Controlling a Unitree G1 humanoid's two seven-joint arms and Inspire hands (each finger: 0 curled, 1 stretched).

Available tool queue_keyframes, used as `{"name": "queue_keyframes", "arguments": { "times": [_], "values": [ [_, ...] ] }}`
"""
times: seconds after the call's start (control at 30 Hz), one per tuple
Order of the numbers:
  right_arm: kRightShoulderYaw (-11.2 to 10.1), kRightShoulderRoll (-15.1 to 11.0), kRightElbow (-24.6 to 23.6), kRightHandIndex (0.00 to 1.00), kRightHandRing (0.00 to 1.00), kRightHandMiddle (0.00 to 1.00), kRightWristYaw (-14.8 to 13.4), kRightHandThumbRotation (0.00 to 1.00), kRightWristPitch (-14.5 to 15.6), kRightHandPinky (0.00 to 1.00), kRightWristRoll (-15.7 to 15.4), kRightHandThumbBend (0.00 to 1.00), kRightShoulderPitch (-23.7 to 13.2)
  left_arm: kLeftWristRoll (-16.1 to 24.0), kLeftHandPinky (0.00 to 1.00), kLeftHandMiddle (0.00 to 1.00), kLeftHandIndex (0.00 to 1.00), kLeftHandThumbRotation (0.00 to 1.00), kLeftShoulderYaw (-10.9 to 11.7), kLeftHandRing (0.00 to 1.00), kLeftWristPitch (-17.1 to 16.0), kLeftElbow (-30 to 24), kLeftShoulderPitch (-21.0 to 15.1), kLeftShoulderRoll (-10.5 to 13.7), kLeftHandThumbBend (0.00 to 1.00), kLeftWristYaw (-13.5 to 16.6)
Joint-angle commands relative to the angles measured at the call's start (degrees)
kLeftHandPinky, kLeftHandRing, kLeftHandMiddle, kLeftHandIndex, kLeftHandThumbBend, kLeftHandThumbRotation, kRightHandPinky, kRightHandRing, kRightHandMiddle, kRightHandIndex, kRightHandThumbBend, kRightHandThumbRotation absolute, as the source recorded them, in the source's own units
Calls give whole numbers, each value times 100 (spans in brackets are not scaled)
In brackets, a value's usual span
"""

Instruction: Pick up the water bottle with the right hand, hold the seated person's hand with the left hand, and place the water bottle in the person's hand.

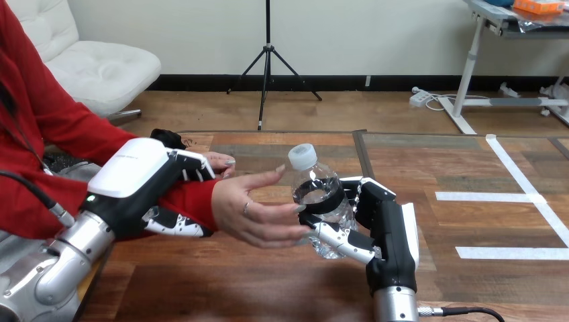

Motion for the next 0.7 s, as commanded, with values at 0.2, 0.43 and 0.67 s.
{"name": "queue_keyframes", "arguments": {
  "times": [0.2, 0.43, 0.67],
  "values": [
    [77, 610, 1, 46, 41, 47, -103, 0, -82, 37, -76, 76, -554, -152, 32, 45, 48, 7, 253, 38, -230, -856, -621, -380, 73, 76],
    [163, 718, 3, 46, 42, 47, -153, 0, -126, 37, -109, 75, -524, -166, 31, 45, 47, 5, 307, 37, -210, -992, -624, -465, 73, -33],
    [324, 796, -83, 47, 43, 48, -249, 0, -124, 38, -267, 76, -430, -205, 30, 44, 46, 3, 364, 36, -181, -1156, -610, -520, 75, -195]
  ]
}}
